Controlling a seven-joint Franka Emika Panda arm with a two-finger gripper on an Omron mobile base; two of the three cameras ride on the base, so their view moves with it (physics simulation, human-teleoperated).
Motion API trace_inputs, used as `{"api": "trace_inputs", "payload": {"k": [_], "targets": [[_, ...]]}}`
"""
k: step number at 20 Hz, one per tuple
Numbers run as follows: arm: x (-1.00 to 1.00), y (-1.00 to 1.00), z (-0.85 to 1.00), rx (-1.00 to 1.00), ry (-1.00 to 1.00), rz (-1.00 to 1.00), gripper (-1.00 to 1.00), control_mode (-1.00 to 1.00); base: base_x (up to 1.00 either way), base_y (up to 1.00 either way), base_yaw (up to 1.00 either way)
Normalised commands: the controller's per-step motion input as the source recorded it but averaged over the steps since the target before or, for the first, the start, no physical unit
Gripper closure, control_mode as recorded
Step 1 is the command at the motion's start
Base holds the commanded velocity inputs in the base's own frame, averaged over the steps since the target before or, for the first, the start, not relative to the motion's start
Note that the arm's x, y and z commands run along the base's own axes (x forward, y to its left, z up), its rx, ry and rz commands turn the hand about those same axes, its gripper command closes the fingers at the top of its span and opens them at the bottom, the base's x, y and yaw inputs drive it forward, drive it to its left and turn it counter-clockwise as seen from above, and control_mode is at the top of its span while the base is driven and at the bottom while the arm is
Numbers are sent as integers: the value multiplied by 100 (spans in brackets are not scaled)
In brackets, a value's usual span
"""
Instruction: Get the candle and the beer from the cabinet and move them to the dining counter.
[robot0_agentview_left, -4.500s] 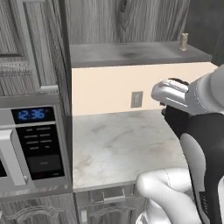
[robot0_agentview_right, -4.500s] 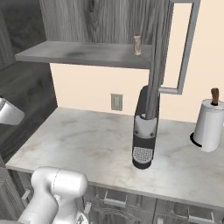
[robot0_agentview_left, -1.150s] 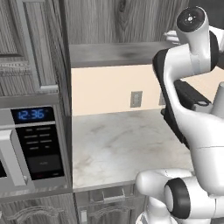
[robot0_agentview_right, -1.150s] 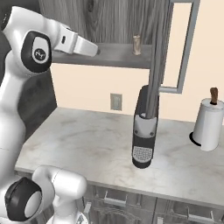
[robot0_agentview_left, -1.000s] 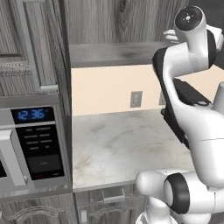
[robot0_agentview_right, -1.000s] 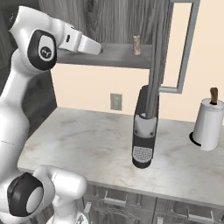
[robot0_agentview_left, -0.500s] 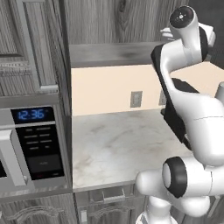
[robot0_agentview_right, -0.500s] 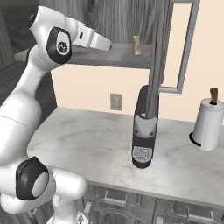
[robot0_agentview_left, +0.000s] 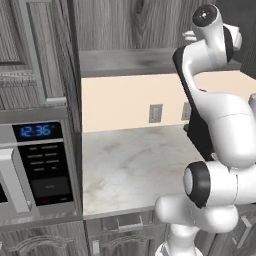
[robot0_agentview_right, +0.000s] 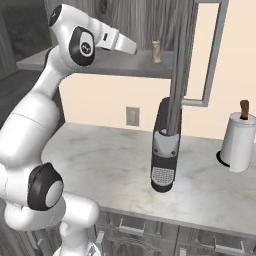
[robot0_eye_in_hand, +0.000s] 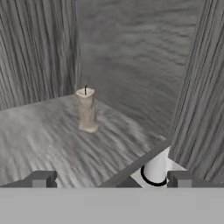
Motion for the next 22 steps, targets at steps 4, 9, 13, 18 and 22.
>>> {"api": "trace_inputs", "payload": {"k": [4, 9, 13, 18, 22], "targets": [[47, -15, -2, 0, 2, 0, -100, -100, 0, 0, 0], [43, -22, -16, 0, -1, 0, -100, -100, 0, 0, 0], [42, -20, -13, 0, 0, 0, -100, -100, 0, 0, 0], [44, -17, -2, 0, 0, 0, -100, -100, 0, 0, 0], [42, -16, 0, 0, 0, 0, -100, -100, 0, 0, 0]]}}
